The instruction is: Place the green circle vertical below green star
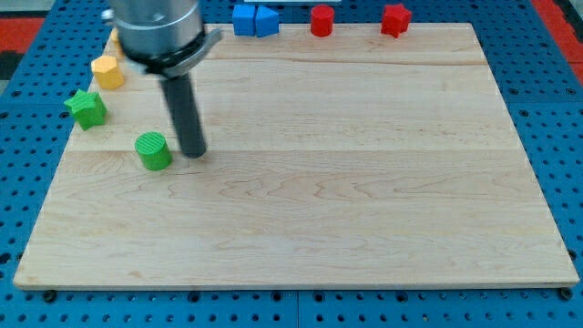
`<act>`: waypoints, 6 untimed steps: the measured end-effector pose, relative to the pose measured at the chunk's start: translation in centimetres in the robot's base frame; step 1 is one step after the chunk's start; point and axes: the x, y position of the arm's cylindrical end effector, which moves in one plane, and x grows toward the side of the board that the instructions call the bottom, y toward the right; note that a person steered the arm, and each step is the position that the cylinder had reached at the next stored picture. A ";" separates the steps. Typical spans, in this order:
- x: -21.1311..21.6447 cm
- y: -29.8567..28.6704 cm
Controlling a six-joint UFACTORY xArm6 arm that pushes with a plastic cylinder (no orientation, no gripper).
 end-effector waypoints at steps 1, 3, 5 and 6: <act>0.7 -2.9; -1.5 0.2; -1.5 -2.8; -2.1 -2.9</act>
